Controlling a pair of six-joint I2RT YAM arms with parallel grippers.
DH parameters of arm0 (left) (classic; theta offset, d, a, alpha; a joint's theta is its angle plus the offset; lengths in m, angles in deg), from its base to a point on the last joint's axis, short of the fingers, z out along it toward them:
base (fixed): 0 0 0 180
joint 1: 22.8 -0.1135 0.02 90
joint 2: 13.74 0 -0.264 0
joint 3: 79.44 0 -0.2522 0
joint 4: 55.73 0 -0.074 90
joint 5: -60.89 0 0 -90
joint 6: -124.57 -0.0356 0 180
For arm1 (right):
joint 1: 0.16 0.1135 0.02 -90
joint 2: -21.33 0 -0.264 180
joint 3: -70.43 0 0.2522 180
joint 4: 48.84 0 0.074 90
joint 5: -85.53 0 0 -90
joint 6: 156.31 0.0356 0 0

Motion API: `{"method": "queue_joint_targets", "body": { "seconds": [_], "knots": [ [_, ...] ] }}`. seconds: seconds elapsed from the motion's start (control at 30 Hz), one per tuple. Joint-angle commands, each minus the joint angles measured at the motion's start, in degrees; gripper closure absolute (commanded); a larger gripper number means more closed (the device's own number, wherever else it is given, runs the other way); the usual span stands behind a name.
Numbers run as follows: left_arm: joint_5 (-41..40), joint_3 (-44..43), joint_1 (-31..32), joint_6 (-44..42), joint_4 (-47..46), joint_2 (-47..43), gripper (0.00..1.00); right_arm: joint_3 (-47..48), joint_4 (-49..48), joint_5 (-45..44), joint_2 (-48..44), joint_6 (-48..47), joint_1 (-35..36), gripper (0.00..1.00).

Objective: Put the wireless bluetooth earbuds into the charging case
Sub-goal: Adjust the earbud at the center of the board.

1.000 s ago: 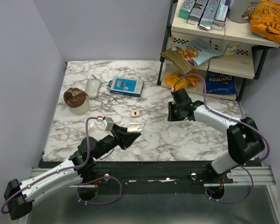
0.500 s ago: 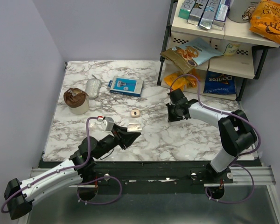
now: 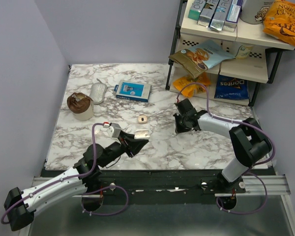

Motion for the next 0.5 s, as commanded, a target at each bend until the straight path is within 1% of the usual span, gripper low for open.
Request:
{"method": "queue_joint_targets", "body": {
  "seconds": [0.0,0.27,0.47],
  "knots": [
    [-0.8,0.2,0.5,0.5,-1.3,-0.7,1.0,-2.4,0.4,2.3,-0.1,2.5,2.4,0.89],
    [-1.0,0.4,0.5,0.8,-1.0,-1.3,1.0,-5.7,1.7,1.8,-3.9,6.0,3.7,0.89],
    [-0.8,0.5,0.7,0.9,-1.7,-1.1,1.0,-7.8,0.1,3.2,-6.3,6.7,5.6,0.89]
  ]
}}
